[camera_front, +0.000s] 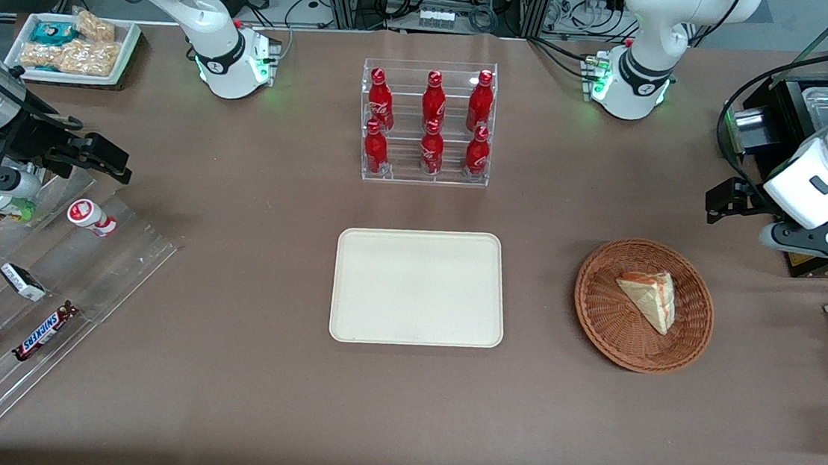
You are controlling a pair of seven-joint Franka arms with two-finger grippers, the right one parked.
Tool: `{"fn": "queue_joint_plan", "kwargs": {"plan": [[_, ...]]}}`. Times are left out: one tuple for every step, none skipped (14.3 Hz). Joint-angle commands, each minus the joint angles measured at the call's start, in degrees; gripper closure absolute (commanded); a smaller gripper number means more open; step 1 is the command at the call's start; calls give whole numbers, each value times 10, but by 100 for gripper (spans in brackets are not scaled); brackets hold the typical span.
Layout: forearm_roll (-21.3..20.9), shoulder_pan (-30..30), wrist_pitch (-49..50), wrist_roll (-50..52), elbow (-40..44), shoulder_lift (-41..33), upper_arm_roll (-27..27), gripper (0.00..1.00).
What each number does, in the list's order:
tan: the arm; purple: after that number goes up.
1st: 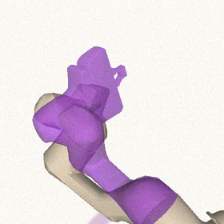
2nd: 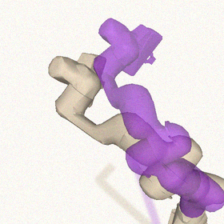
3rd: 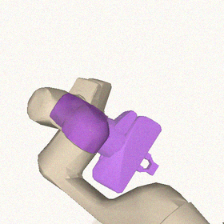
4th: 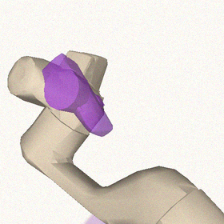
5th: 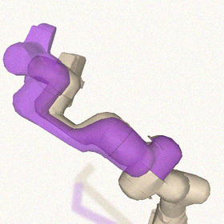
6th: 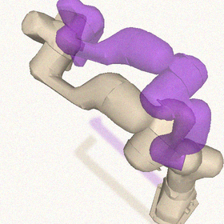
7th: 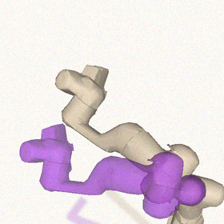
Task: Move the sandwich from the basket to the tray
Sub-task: 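Move the left gripper over the wicker basket toward the sandwich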
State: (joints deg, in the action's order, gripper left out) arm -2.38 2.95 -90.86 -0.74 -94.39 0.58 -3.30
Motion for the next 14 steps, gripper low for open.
{"fn": "queue_joint_plan", "kwargs": {"plan": [[6,-2,15,-10,4,-2,-1,0],[6,-2,15,-10,3,-2,-1,0],[6,-2,16,-10,3,-1,-1,0],[6,-1,16,-8,3,-1,-1,0],[6,-1,16,-8,3,-1,-1,0],[6,-1,16,-7,3,-1,-1,0],[6,-1,16,-7,3,-1,-2,0],[6,-1,16,-7,3,-1,-1,0],[6,-1,16,-7,3,-1,-1,0],[6,-1,16,-7,3,-1,-1,0],[5,-1,17,-11,2,5,-2,0],[5,0,18,-8,-3,11,-2,0],[3,-1,17,-6,-9,18,-1,0],[2,-2,11,-6,-17,22,-1,0]]}}
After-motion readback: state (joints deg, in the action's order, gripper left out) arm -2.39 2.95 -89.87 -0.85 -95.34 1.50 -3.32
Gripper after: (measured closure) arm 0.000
